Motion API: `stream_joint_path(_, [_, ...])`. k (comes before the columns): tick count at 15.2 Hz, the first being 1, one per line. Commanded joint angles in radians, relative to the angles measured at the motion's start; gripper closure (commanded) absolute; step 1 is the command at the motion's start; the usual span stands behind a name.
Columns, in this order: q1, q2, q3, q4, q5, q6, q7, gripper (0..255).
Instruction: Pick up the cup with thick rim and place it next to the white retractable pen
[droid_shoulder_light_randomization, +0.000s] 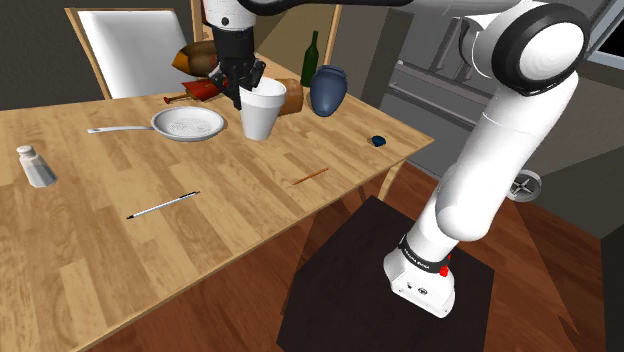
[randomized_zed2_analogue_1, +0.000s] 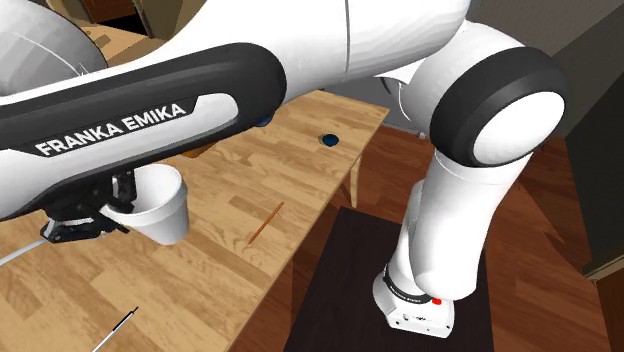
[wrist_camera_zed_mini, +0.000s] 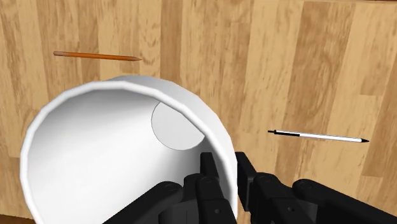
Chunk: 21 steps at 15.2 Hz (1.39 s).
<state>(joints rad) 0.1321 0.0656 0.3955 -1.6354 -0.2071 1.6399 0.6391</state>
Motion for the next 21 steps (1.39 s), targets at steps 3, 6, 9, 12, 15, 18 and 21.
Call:
stream_joint_path(3, [0.067,0.148,0.038,0.186,-0.057,-0.069,0.091,255])
stream_joint_path(6, [0.098,0.206,0.046,0.235,-0.080,-0.072,0.126,255])
stream_joint_path(9, [0.093,0.199,0.045,0.186,-0.078,-0.030,0.132,255])
stream_joint_path(12, [0.088,0.195,0.044,0.141,-0.077,0.011,0.139,255])
stream_joint_path(15, [0.085,0.194,0.042,0.099,-0.078,0.051,0.145,255])
stream_joint_path(18, [0.082,0.195,0.041,0.060,-0.080,0.090,0.153,255])
stream_joint_path(21, [0.080,0.199,0.039,0.024,-0.083,0.128,0.160,255])
